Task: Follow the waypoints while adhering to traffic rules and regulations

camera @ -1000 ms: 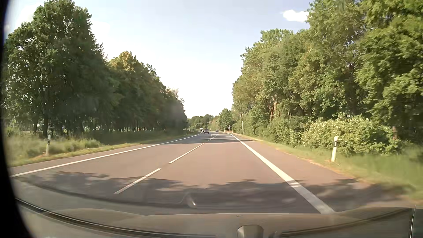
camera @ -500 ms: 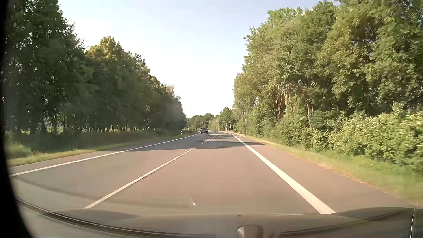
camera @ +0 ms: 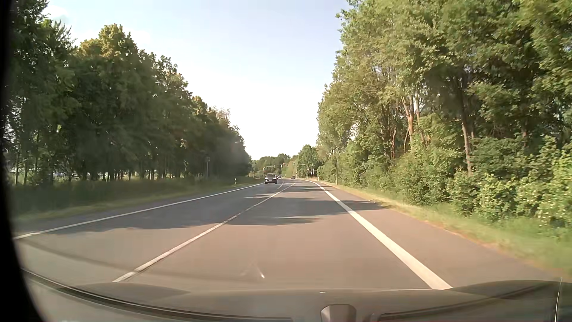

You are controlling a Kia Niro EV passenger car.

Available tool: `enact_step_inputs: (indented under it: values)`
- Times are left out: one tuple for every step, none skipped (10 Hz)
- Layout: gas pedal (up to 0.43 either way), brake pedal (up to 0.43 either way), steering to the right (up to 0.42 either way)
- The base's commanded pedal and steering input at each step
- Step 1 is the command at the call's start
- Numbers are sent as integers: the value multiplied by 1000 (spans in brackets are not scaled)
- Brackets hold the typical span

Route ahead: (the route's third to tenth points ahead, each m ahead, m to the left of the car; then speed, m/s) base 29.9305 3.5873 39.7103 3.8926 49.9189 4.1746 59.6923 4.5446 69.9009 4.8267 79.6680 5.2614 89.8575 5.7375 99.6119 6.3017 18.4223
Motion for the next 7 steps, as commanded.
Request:
enact_step_inputs:
  values:
    - [177, 6, 0]
    - [177, 6, 0]
    - [177, 6, 0]
    - [177, 6, 0]
    - [177, 6, 0]
    - [177, 6, 1]
    - [177, 6, 1]
